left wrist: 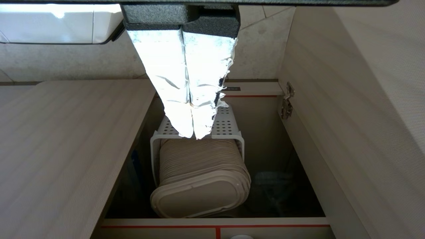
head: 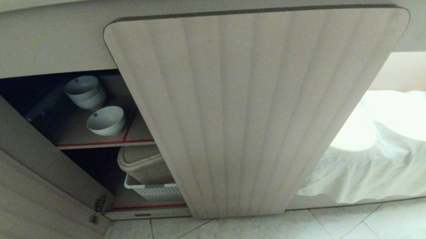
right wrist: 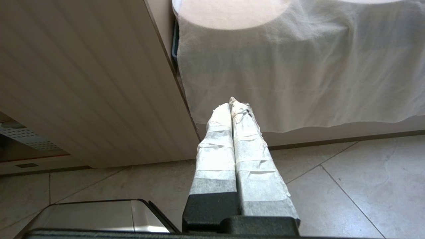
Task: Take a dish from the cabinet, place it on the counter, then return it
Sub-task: Take the bowl from the cabinet
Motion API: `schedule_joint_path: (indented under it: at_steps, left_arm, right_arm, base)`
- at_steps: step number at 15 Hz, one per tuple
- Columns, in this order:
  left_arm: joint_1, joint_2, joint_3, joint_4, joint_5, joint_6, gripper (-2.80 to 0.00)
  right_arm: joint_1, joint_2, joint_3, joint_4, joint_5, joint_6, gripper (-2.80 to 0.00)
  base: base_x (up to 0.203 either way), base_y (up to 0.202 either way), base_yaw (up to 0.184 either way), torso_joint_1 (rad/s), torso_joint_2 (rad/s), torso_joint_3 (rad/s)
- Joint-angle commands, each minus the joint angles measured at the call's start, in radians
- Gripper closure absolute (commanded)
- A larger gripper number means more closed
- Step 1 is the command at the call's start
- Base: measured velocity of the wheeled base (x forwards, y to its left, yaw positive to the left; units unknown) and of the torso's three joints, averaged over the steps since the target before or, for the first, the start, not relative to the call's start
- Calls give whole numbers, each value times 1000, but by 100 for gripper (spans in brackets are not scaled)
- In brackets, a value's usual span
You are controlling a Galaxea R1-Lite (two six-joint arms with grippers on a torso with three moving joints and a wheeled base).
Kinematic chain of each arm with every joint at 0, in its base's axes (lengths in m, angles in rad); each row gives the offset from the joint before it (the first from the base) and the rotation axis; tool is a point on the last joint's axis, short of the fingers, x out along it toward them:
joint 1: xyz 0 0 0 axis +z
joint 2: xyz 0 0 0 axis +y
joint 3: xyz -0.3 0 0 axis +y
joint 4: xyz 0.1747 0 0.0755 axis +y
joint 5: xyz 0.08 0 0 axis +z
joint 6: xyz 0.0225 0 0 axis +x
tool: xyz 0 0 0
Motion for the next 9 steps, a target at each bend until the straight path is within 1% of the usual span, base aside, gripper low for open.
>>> schedule_joint_path:
  at_steps: [1, 9]
  left_arm:
    - [0, 1, -1, 1, -1, 0, 0]
    - [1, 1, -1, 4, -1, 3, 0]
  right_arm:
    - [0, 0, 0, 0, 0, 1, 0]
    - [0, 0, 0, 0, 0, 1, 0]
  base:
    - [0, 0, 0, 0, 0, 0]
    - [0, 0, 0, 0, 0, 0]
